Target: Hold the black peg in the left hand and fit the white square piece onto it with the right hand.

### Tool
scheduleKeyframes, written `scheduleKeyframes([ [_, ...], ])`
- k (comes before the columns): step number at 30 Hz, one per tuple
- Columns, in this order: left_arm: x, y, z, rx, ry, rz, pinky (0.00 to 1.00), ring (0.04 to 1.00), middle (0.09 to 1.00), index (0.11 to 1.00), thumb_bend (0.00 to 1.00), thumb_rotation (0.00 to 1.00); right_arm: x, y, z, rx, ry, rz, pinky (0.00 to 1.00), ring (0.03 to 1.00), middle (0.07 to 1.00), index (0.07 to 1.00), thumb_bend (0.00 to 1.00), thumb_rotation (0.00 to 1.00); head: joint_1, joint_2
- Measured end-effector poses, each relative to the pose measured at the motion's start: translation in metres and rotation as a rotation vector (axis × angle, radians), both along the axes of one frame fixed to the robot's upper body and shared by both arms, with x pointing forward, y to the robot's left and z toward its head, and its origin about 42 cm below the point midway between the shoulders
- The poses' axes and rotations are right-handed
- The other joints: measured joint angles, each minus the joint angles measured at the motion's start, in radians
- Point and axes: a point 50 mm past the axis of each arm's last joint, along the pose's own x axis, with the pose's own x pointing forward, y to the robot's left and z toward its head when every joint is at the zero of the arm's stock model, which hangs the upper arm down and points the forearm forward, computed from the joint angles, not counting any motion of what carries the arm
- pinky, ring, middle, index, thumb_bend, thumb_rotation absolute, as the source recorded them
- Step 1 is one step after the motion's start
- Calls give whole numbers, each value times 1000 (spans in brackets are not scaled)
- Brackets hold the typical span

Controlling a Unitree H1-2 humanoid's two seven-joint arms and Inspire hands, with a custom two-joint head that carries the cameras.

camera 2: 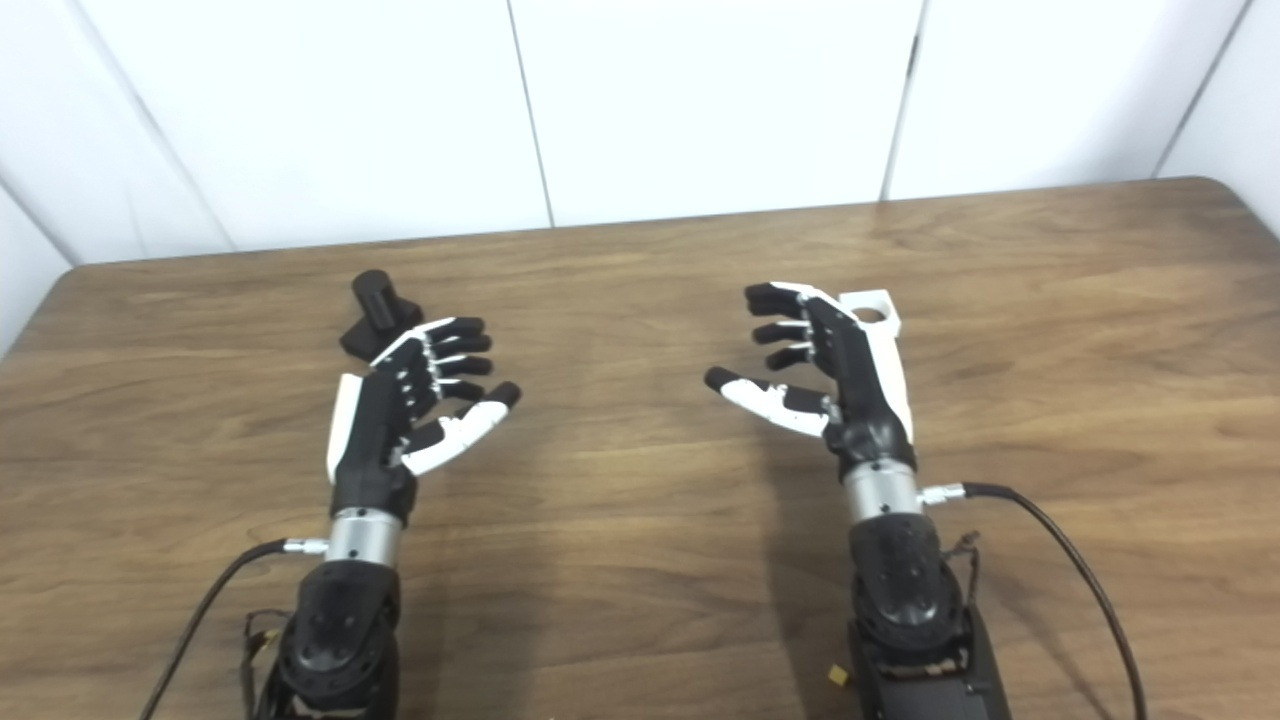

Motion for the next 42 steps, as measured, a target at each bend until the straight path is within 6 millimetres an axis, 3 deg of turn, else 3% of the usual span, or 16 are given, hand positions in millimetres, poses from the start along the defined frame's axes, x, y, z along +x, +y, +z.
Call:
scheduleKeyframes([
  [8,-1,-11,-1,-5,1,0,540,637,672,662,646,90,-1,-13,-1,0,1,-13,540,672,728,689,652,60,32,-6],
  [29,-1,-10,-1,-4,3,9,534,634,673,661,654,96,-1,-13,0,3,-11,-8,559,678,718,682,674,105,22,-11],
  [34,2,2,4,146,30,57,545,649,694,671,657,124,-1,-13,0,2,-11,-8,555,674,720,685,670,104,23,-11],
  [42,22,33,38,329,76,145,548,670,720,668,707,125,0,-13,1,-1,-14,-8,552,664,710,679,675,97,20,-11],
])
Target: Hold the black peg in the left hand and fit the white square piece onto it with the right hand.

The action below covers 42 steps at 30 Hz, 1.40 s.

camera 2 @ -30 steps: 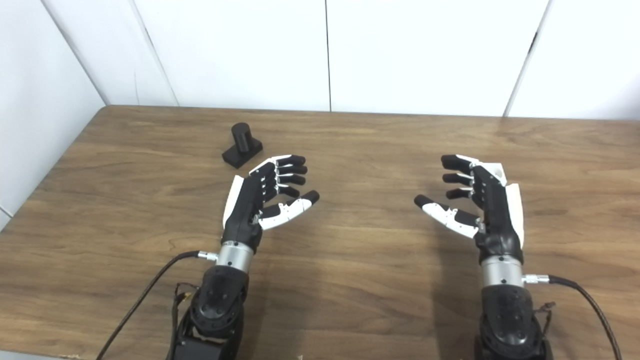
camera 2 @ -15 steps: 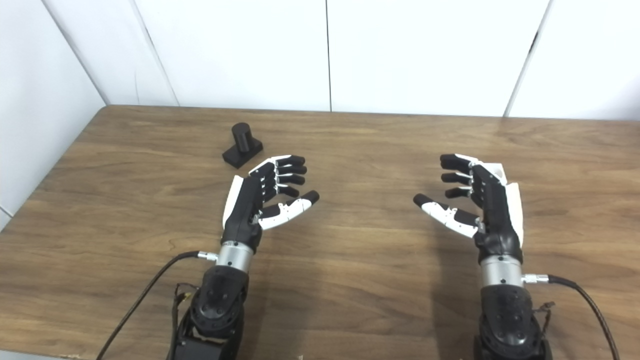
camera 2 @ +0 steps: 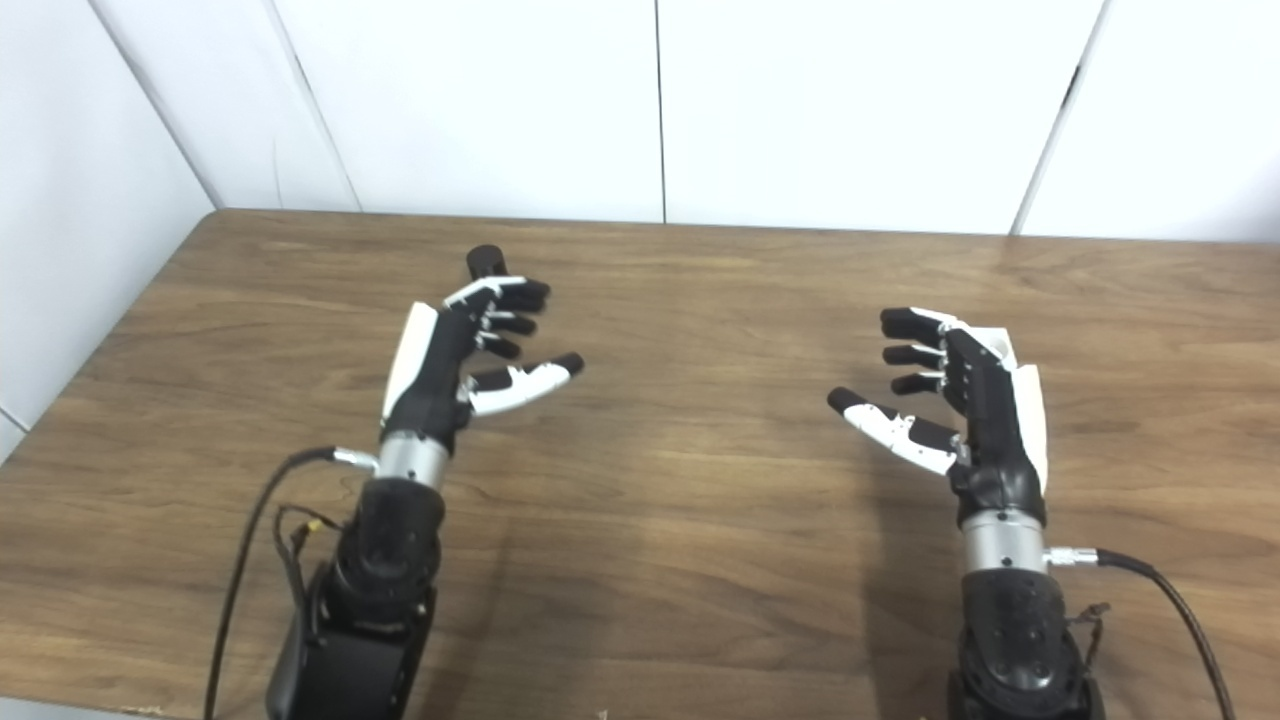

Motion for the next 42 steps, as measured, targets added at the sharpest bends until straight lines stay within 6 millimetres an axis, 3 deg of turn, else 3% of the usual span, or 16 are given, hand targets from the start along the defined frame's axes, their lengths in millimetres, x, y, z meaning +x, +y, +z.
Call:
scheduleKeyframes([
  [5,11,9,11,60,25,3,549,675,717,676,730,191,1,-1,2,-6,-5,-1,574,669,710,683,677,104,-8,-3],
  [9,24,22,29,219,8,28,570,679,711,670,731,250,1,0,2,-12,-6,-2,579,669,708,679,680,103,-9,-5],
  [14,35,34,47,388,7,76,494,678,743,664,726,276,1,0,2,-15,-6,-3,574,666,706,677,681,107,-8,-6],
  [24,59,47,82,662,41,154,541,742,796,677,744,346,2,1,1,-11,-6,-4,564,664,704,678,682,106,-9,-9],
  [33,83,67,81,842,110,159,509,733,784,644,764,364,2,1,0,-8,-5,-13,574,677,714,682,673,100,-11,-9],
  [35,87,68,76,866,135,150,541,740,784,635,792,381,2,1,0,-7,-4,-12,563,674,715,681,672,98,-14,-9],
  [39,100,70,61,994,199,134,761,839,843,656,843,470,2,1,-2,-7,4,-12,585,687,714,684,668,97,-14,-9],
  [42,108,73,59,1078,230,142,847,890,874,654,862,492,2,1,-3,-7,4,-13,587,691,713,681,670,87,-20,-9],
])
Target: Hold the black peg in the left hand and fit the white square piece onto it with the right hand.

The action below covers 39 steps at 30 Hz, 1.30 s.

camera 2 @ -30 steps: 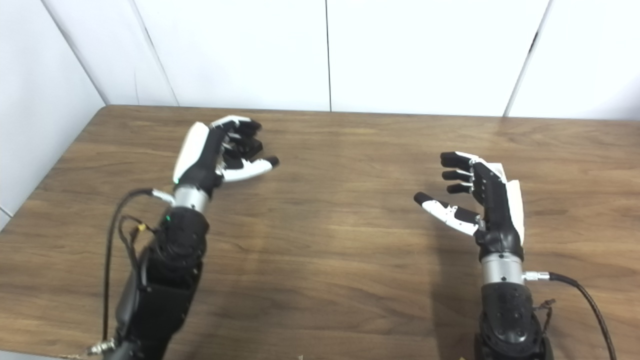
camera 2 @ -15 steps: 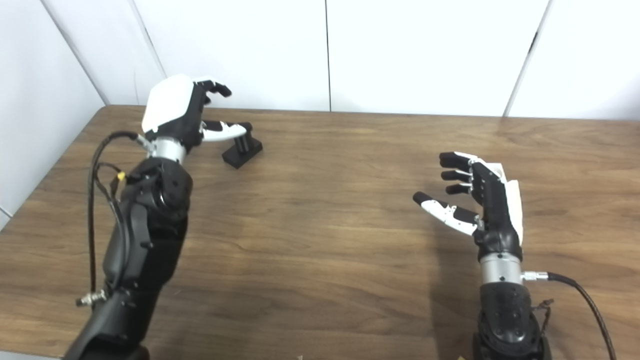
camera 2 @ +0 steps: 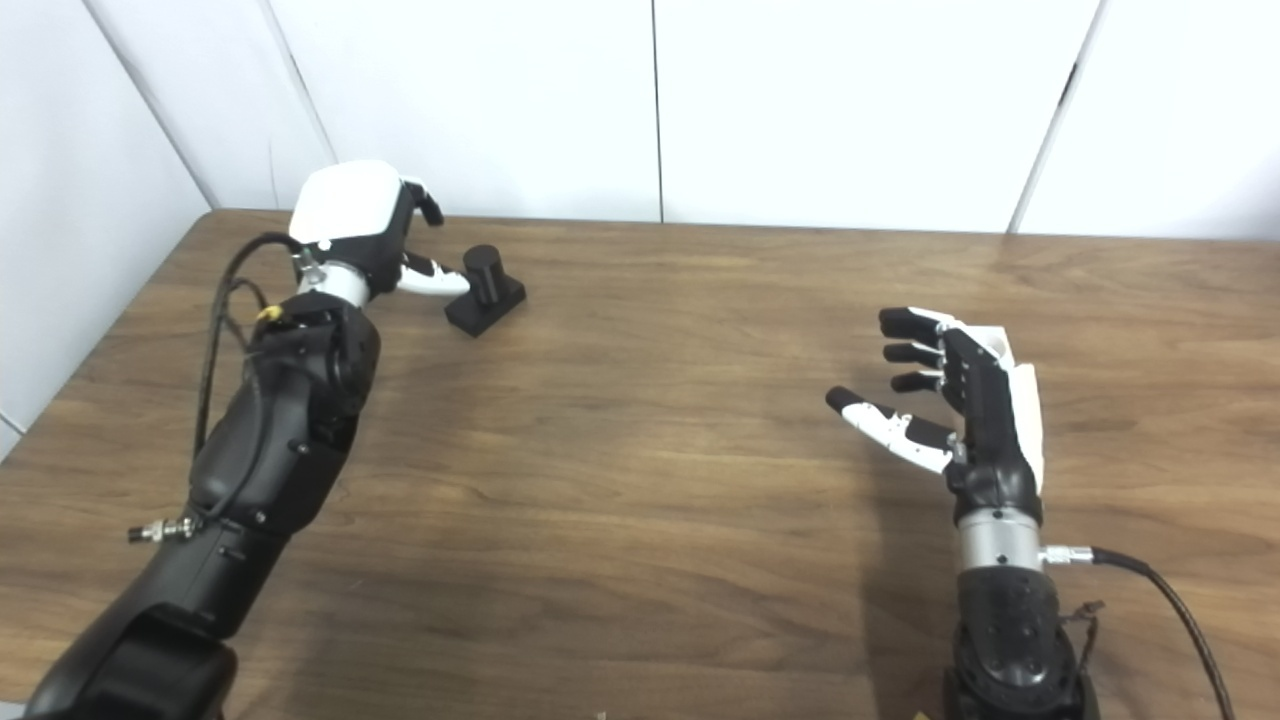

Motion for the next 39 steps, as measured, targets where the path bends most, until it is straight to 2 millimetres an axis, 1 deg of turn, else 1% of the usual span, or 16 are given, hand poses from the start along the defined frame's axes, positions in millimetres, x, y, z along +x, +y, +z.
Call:
scheduleKeyframes([
  [2,3,0,3,31,4,-1,896,906,868,586,867,483,0,0,0,0,0,0,583,694,714,679,667,79,0,0],
  [4,10,-1,5,42,22,-1,898,902,859,550,873,464,0,0,0,1,0,1,581,696,715,674,665,76,0,0],
  [7,16,1,4,31,73,-9,950,912,864,512,893,433,0,0,0,2,0,1,571,693,712,662,667,65,-6,3],
  [9,18,1,5,6,114,-22,929,910,866,490,906,422,0,0,0,2,0,0,566,691,714,661,668,71,-9,5],
  [11,20,0,6,-3,147,-30,898,909,862,534,945,450,0,0,0,3,0,0,558,688,715,660,668,78,-12,5],
  [13,26,-2,7,8,195,-35,876,903,856,550,960,456,0,1,0,4,0,0,558,685,713,661,671,83,-11,5],
  [15,28,-3,9,15,208,-36,878,903,856,562,961,458,0,2,0,7,0,0,565,688,713,662,672,86,-11,6],
  [17,31,-3,10,29,218,-36,906,915,858,562,959,464,0,3,-1,12,0,-1,582,695,713,663,673,92,-11,6],
  [22,32,-3,6,41,238,-37,942,942,866,549,946,483,-1,3,-1,14,0,-4,576,691,710,663,673,90,-15,8],
  [24,32,-3,4,42,252,-38,937,934,859,544,939,484,-1,3,-1,15,0,-4,582,695,714,666,674,88,-17,8],
  [27,34,-2,-1,42,278,-31,936,926,858,580,933,488,-1,4,-1,17,0,-6,580,695,715,667,676,84,-18,9],
  [29,35,-1,-4,43,291,-26,983,935,863,592,930,483,-1,4,-1,20,-1,-7,572,689,712,665,679,88,-21,9],
  [31,35,-2,-7,47,298,-25,996,940,868,587,924,469,-1,5,-1,22,-1,-8,561,685,712,665,679,94,-23,9],
  [36,38,-6,-25,58,330,-18,1000,963,903,651,911,465,-1,4,-1,18,-3,-17,589,689,714,669,677,118,-26,12],
  [38,37,-8,-33,54,324,-22,1000,967,911,650,907,463,-1,4,-1,17,-1,-20,590,689,713,669,679,129,-28,12],
  [39,38,-8,-34,53,307,-22,1000,970,915,648,904,459,-2,4,-1,15,1,-21,589,688,711,668,679,133,-28,14],
])
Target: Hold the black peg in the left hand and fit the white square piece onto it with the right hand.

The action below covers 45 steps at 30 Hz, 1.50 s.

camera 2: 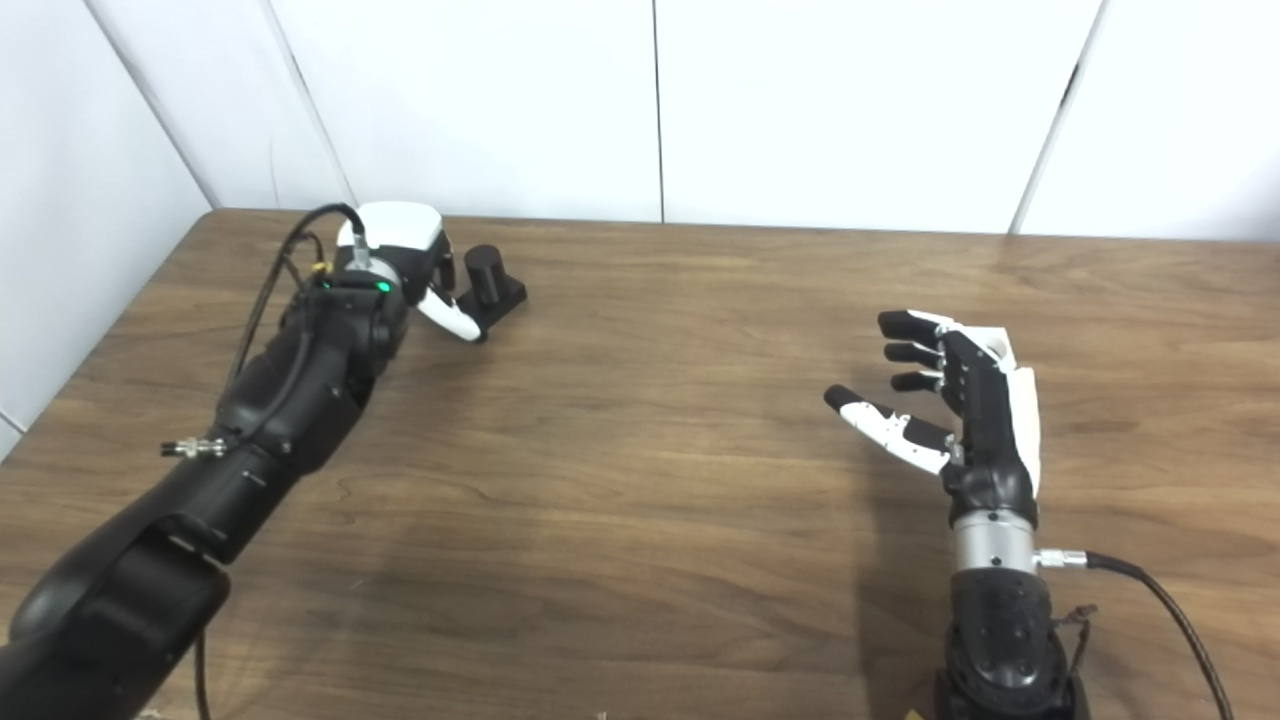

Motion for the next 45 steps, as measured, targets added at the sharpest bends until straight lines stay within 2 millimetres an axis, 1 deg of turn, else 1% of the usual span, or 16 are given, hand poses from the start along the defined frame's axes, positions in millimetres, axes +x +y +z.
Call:
scheduleKeyframes([
  [6,3,2,-7,-3,-60,8,998,951,910,631,895,463,0,-2,0,-16,0,-7,564,677,704,663,679,118,-8,2],
  [8,4,1,-10,-7,-86,8,979,936,899,616,905,465,0,-2,0,-16,1,-8,568,680,707,664,679,115,-11,3],
  [10,5,1,-13,-17,-107,8,941,906,877,585,902,418,0,-2,0,-15,0,-8,583,680,705,667,679,105,-15,5],
  [12,5,0,-16,-27,-134,0,905,881,860,551,896,346,-1,-2,0,-15,1,-8,579,678,702,665,682,103,-15,5],
  [14,6,-2,-17,-42,-155,-11,921,879,856,555,898,287,-1,-2,1,-14,-2,-8,572,683,708,667,681,111,-17,6],
  [16,6,-5,-16,-51,-167,-26,922,878,849,552,891,255,-1,-2,2,-14,-7,-7,573,686,712,666,681,118,-17,6],
  [19,7,-8,-15,-51,-189,-37,893,866,834,537,877,204,-1,-3,4,-15,-13,-8,570,687,711,666,674,103,-15,6],
  [21,7,-8,-15,-51,-196,-43,891,864,834,500,616,107,-1,-3,4,-16,-13,-9,575,690,713,667,666,104,-15,8],
  [22,7,-9,-15,-54,-197,-44,888,862,833,493,571,91,-1,-3,4,-16,-13,-9,579,692,714,668,666,105,-15,8],
  [23,7,-9,-15,-58,-198,-45,884,859,832,490,548,82,-1,-3,4,-16,-13,-9,584,693,712,668,668,103,-15,8],
  [26,7,-11,-15,-74,-192,-63,877,855,828,487,527,75,-2,-3,4,-16,-13,-9,585,690,710,668,672,101,-18,9],
  [37,5,-10,-20,-85,-174,-63,845,829,808,488,523,74,-2,-3,4,-15,-13,-10,561,682,719,670,681,144,-21,11],
  [45,5,-8,-20,-122,-170,-61,886,851,813,486,525,66,-2,-4,5,-14,-10,-16,549,669,718,663,688,150,-25,14],
])
